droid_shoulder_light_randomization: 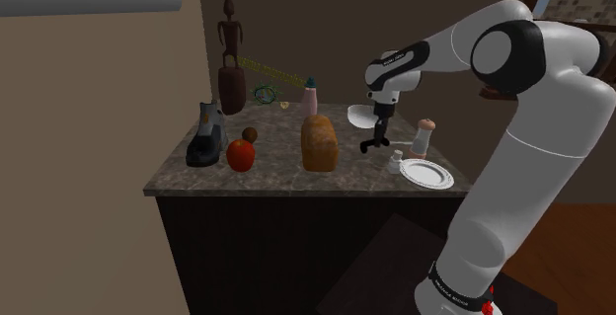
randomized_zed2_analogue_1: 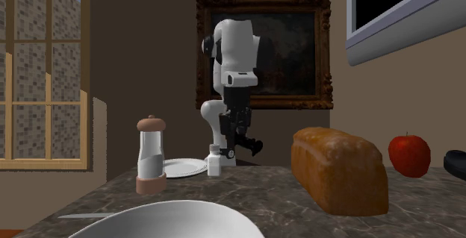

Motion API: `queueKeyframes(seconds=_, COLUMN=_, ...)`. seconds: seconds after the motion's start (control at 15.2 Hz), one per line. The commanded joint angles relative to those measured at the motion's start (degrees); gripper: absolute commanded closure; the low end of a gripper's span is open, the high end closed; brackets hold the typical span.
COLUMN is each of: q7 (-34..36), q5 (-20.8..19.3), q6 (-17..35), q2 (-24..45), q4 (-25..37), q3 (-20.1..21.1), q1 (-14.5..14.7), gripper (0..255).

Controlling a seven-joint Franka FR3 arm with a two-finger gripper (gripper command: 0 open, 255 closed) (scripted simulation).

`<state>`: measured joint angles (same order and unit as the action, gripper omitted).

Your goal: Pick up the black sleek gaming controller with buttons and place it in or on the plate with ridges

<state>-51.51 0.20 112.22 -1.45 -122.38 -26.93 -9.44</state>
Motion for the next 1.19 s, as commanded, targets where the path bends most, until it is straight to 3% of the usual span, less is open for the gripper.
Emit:
queueKeyframes(seconds=0.0, q7=-1.7, q5=-1.3, q6=0.3, q2=-1.8, q4=-1.9, q3=-1.2, q1=-1.2, gripper=255)
queueKeyframes(seconds=0.99, q7=-17.7, q5=-10.7, q6=0.0, q2=-9.9, q4=-7.7, q3=-12.0, q1=-11.5, gripper=255)
queueKeyframes(seconds=1.12, q7=-18.0, q5=-10.6, q6=0.9, q2=-9.5, q4=-8.2, q3=-12.3, q1=-11.6, gripper=255)
